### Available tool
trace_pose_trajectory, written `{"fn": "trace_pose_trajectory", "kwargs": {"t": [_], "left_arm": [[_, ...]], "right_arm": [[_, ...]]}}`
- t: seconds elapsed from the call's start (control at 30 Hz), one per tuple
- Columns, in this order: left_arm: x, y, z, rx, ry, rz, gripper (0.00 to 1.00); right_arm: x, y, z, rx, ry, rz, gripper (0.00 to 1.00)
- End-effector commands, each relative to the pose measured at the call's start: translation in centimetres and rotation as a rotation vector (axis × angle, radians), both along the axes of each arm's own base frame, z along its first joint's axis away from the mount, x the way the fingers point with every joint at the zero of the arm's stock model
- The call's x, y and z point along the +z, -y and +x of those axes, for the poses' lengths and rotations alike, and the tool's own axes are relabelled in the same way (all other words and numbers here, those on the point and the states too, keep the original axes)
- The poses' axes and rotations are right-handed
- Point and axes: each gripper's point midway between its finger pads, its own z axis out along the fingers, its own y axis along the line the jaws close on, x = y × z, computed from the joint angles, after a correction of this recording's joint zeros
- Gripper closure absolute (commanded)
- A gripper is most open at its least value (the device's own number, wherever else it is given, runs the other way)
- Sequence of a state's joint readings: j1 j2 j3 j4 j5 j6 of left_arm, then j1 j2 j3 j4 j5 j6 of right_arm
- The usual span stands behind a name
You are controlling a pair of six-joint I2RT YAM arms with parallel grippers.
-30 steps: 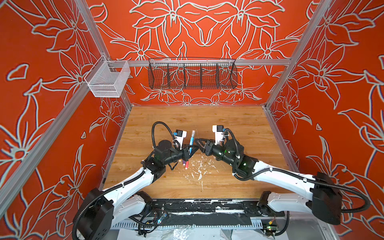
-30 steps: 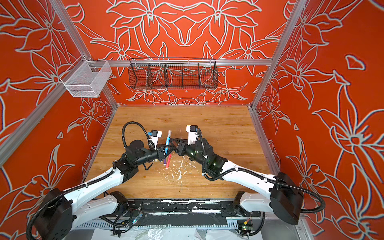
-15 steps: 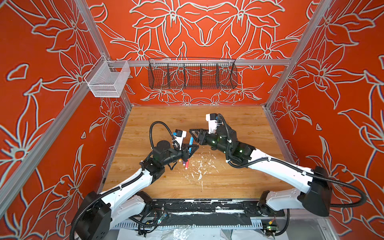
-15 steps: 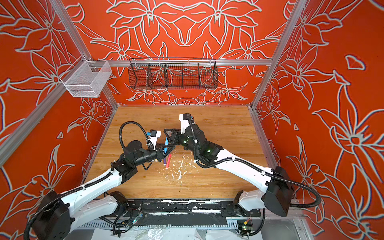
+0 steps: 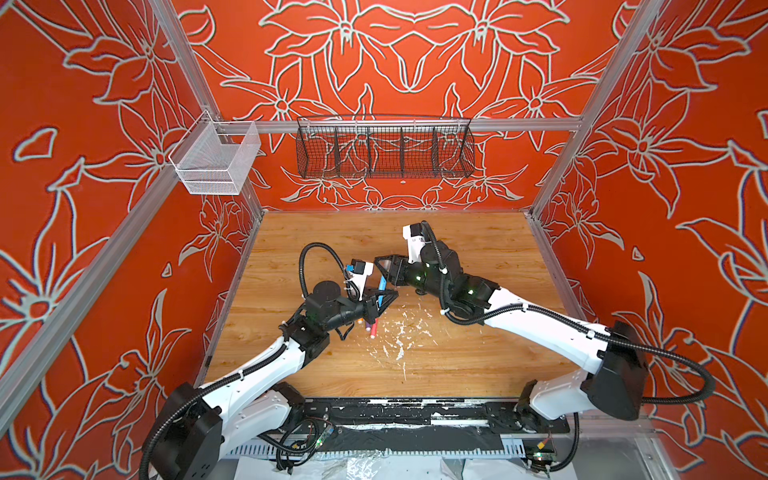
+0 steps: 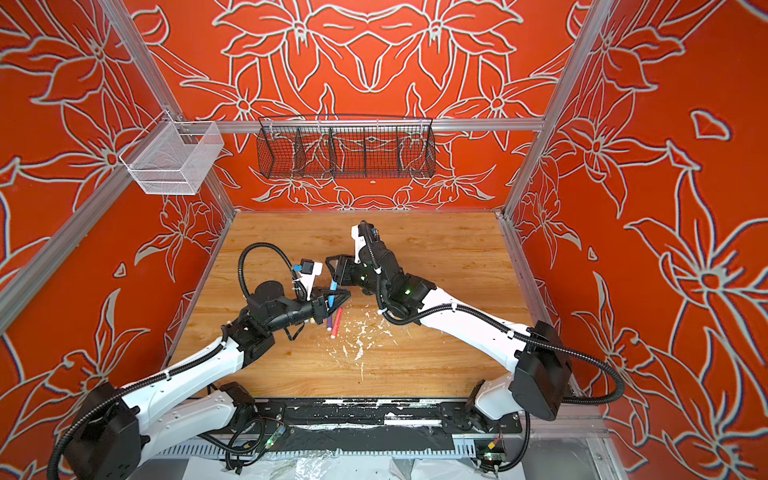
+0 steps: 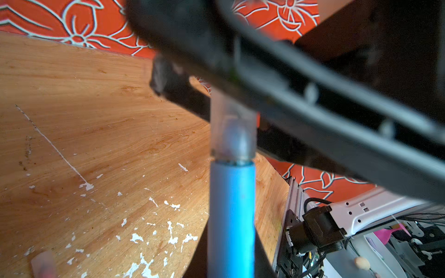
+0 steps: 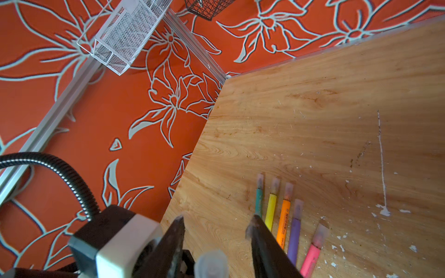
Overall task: Insert the pens into the pen caps
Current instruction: 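Open the right gripper off the cap and withdraw it while left holds marker, then lower the capped blue marker beside the highlighters and open the left gripper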
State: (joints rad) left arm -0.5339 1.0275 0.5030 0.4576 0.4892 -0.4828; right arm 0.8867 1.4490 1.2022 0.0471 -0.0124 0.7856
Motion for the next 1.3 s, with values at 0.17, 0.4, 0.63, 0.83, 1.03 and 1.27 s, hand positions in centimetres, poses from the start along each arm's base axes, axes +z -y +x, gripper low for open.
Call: {"fn": "trace_pose_trajectory", "kwargs": {"t": [0.17, 0.4, 0.63, 0.83, 1.03, 1.27], "left_arm": [[1.3, 0.0, -0.2, -0.013, 0.060, -0.018, 1.00], [1.3, -0.5, 1.1, 0.059, 0.035, -0.006, 1.00], [6.0, -2.4, 5.7, 0.267, 0.059, -0.091, 1.00], [12.5, -2.8, 8.8, 0.313, 0.151, -0.116, 1.00], [13.8, -4.0, 10.5, 0.365, 0.182, -0.106, 1.00], [11.1, -3.6, 10.0, 0.312, 0.133, -0.071, 1.00]], "right_arm": [[0.3, -1.0, 0.5, 0.025, 0.000, -0.014, 0.73], [-2.0, -1.6, -0.9, 0.081, -0.063, -0.009, 1.00], [-3.9, -2.4, -5.1, 0.170, -0.098, -0.019, 1.00], [-5.9, -2.6, -8.2, 0.219, -0.132, -0.030, 1.00], [-7.2, -3.0, -11.4, 0.285, -0.150, -0.017, 1.00], [-5.8, -1.1, -11.0, 0.227, -0.115, -0.048, 1.00]]}}
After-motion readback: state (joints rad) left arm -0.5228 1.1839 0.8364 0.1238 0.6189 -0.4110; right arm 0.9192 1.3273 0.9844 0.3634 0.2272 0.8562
